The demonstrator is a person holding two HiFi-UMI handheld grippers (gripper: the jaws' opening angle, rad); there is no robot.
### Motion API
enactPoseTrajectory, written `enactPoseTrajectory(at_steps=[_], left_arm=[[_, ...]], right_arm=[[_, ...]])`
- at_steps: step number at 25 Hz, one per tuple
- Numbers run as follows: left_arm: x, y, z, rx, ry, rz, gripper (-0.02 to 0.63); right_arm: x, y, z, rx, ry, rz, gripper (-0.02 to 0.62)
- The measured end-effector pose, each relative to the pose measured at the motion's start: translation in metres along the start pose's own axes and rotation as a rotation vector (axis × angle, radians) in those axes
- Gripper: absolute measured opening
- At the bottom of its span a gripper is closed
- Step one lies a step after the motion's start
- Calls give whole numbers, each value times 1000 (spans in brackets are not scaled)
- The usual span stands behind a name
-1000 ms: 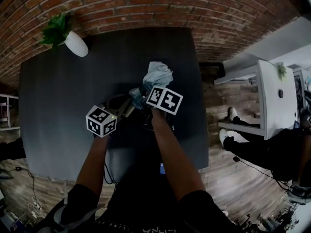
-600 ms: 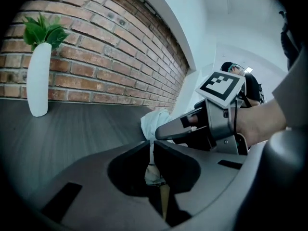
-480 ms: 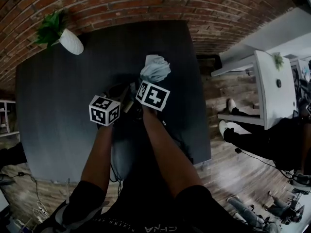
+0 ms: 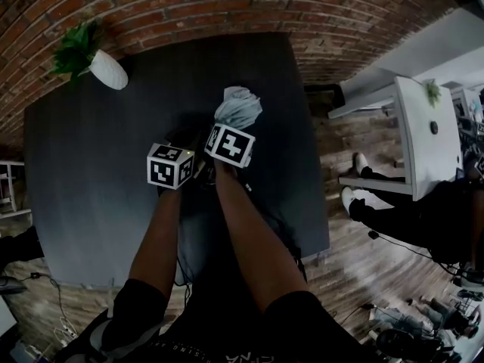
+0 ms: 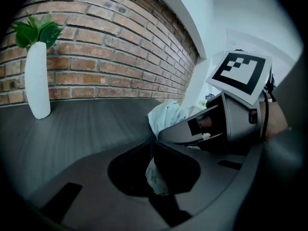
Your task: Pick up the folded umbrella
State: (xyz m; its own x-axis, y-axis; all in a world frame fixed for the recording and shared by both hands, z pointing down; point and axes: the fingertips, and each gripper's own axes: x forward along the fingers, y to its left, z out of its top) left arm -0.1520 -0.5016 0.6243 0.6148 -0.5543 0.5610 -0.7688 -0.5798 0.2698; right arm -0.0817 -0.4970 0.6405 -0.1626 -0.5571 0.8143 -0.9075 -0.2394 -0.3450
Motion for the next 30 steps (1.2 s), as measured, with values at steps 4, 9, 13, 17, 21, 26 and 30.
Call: enactPoseTrajectory(at_steps=[4,9,13,17,21,26,30], left_arm=[[3,5,1,-5,19,5,6],[8,10,0,-7,35,-4,5],[8,13,-3,-25,43,5,5],[9,9,-4,-29,50,-7,5],[8,5,-6,-35,54,-22,6],[5,3,-6,-28,66,-18,5],[1,-4,-4,-19,70,-16,5]], right_arm=[[9,1,-2,-43,15,-27,357],[17,2,-1,-72,7,-39,356],[22,5,0,-79,-5,-30,356],[20,1,-1,-62,9,-39,353],[14,4,2,-31,-9,6,334],[11,1,-1,-60,-1,21,316],[2,5,1,-83,-27,62,305]])
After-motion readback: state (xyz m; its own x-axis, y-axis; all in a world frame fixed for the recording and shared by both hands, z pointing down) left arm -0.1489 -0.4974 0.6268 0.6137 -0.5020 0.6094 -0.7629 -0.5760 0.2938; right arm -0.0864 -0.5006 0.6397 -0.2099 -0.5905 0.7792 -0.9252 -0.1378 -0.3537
